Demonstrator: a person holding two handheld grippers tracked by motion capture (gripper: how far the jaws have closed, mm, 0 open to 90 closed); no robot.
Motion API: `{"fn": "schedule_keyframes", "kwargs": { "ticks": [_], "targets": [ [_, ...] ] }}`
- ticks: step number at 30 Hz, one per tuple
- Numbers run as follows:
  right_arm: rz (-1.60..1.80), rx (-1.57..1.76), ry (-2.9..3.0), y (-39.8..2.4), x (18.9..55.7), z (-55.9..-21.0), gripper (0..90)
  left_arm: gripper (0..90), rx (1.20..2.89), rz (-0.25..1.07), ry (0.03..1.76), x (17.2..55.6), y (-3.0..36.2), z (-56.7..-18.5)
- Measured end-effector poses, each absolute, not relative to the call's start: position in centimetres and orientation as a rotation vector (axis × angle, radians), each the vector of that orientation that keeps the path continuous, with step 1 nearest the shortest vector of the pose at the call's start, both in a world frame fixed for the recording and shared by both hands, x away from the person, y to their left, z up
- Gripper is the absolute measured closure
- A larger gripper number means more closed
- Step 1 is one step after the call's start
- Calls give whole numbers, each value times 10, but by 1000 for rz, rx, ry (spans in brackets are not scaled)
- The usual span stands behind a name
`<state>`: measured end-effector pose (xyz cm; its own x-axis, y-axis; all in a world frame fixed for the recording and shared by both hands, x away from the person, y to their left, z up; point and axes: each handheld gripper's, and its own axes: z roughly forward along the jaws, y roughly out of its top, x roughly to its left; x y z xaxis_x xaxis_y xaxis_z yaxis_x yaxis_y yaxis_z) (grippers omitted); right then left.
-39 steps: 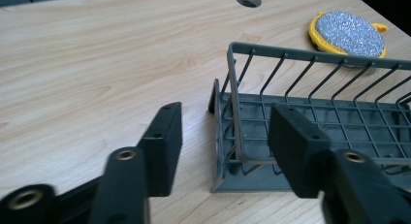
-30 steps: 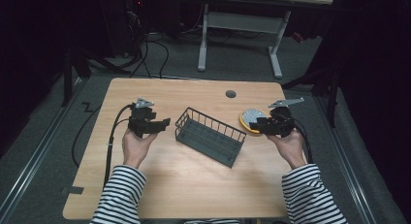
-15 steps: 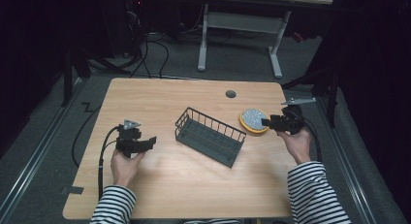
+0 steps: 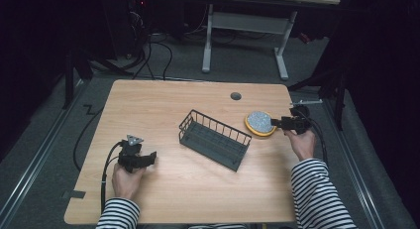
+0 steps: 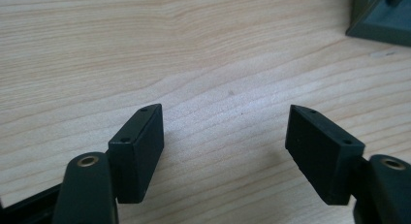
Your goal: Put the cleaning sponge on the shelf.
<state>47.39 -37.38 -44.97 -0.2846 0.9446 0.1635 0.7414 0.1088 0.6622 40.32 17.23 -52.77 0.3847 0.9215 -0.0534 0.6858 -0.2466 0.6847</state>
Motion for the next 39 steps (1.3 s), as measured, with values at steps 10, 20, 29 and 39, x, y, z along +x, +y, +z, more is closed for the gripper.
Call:
{"fn": "schedule_keyframes", "kwargs": {
  "ticks": [10, 20, 29, 39],
  "targets": [
    [915, 1713, 2076, -374, 500, -468, 392, 280, 1980, 572, 1319, 397, 170, -536],
    [894, 1732, 2064, -365, 528, -476, 399, 276, 1976, 577, 1329, 396, 169, -536],
    [863, 1782, 2086, -369, 536, -480, 413, 276, 1975, 578, 1329, 396, 169, -537],
    [850, 1829, 2154, -375, 541, -495, 506, 276, 1974, 578, 1330, 396, 169, -537]
  ]
}}
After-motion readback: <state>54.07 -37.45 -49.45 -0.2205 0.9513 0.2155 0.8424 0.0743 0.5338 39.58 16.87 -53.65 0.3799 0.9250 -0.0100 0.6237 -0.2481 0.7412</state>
